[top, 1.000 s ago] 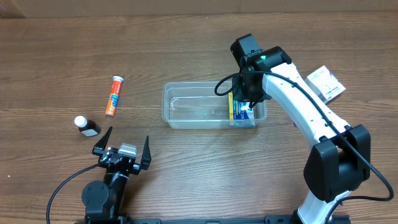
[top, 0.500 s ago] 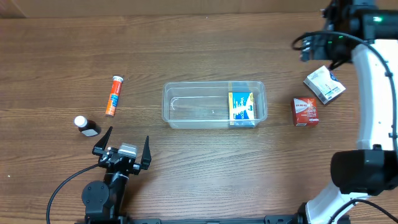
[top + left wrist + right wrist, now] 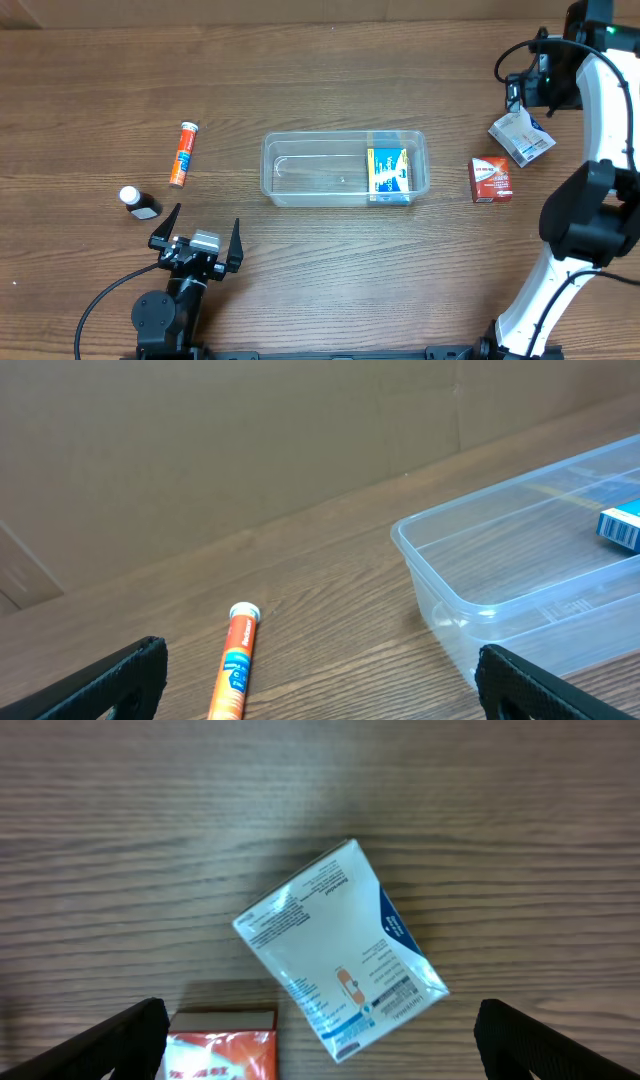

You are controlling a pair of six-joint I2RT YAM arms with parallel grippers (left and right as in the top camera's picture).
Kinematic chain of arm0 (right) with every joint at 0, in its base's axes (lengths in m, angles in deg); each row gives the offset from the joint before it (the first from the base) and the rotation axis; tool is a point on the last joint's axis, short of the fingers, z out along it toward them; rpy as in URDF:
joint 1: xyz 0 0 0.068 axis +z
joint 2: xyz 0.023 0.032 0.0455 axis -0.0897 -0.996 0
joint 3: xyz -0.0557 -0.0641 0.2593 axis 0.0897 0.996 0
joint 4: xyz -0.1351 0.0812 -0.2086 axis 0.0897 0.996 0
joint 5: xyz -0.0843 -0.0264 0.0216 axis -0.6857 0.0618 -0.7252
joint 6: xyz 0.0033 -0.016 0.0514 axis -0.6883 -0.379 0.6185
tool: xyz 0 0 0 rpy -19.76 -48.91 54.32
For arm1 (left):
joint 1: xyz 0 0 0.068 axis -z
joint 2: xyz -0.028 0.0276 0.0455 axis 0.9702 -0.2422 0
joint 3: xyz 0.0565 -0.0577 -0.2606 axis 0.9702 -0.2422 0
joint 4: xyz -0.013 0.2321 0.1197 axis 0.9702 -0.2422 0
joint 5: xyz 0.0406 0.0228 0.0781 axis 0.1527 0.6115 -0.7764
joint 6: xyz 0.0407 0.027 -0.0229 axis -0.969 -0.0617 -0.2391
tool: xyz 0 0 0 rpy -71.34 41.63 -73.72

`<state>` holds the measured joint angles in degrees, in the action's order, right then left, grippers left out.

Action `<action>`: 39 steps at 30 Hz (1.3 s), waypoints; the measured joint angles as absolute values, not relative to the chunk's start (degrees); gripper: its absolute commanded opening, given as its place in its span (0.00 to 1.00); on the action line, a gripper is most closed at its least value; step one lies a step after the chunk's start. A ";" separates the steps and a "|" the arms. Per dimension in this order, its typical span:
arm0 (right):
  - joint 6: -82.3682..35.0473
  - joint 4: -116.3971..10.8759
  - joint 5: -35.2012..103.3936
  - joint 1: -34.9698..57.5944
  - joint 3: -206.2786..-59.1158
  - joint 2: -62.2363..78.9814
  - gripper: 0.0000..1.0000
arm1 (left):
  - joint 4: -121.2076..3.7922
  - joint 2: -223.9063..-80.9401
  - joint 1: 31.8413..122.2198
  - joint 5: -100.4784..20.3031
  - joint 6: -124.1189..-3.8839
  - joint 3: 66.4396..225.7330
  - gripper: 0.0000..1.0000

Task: Pack container
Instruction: 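Move the right gripper to the white box and grasp it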

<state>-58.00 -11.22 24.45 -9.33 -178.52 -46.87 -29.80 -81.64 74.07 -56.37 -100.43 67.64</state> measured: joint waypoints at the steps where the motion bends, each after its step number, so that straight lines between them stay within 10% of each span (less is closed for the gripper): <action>1: -58.68 -11.00 24.73 -9.62 -178.52 -47.79 1.00 | -29.80 -81.64 74.07 -56.37 -100.43 67.64 1.00; 39: -69.01 -8.42 30.26 -12.83 -178.48 -56.99 1.00 | -29.78 -81.64 74.07 -56.37 -100.43 67.64 1.00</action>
<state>-69.01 -8.42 30.26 -12.83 -178.48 -56.99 -29.78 -81.64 74.07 -56.37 -100.43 67.64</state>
